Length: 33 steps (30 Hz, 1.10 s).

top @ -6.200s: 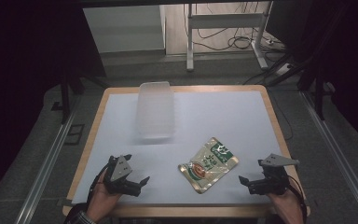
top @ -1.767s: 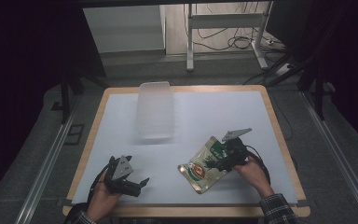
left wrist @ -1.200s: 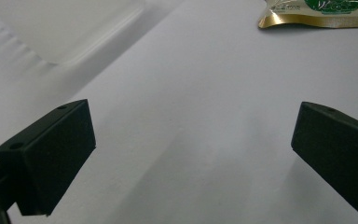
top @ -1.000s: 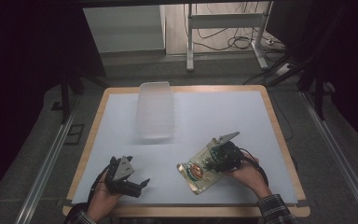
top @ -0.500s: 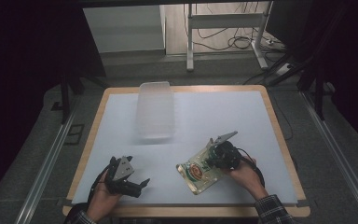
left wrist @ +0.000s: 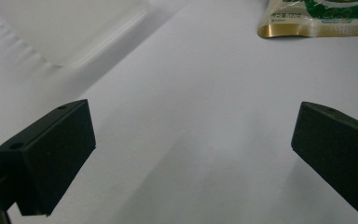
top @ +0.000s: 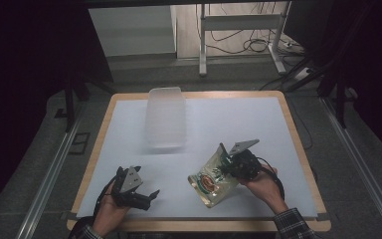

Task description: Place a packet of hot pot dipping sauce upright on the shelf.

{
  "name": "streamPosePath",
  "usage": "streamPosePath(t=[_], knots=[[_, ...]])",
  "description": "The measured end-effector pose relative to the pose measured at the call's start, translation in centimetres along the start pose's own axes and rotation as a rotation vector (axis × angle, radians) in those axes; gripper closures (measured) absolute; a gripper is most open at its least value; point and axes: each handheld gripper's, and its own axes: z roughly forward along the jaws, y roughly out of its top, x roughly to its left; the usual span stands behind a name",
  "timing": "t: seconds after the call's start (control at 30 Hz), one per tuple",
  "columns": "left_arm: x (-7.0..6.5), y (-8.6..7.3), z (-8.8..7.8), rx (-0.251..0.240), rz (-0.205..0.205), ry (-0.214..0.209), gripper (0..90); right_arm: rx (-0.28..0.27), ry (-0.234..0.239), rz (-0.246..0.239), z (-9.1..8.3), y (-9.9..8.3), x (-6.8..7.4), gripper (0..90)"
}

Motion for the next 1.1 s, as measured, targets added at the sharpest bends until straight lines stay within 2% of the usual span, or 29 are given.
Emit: streamPosePath(t=[0.47,0.63,0.93,1.1], knots=[[0.0,0.0,0.0,0.001,-0.001,0.003,0.0,-0.045,0.045,0.0,-1.8,1.5,0.6,88.7],[0.0,0.0,0.0,-0.001,-0.004,0.002,0.0,-0.062,0.057,-0.02,-2.6,2.3,1.0,88.8],[0.0,0.0,-0.1,0.004,0.004,0.005,0.0,-0.084,0.059,-0.061,-4.1,3.8,1.6,88.9],[0.1,0.0,0.0,0.005,0.007,0.005,0.0,-0.091,0.039,-0.08,-4.7,4.4,1.7,88.8]])
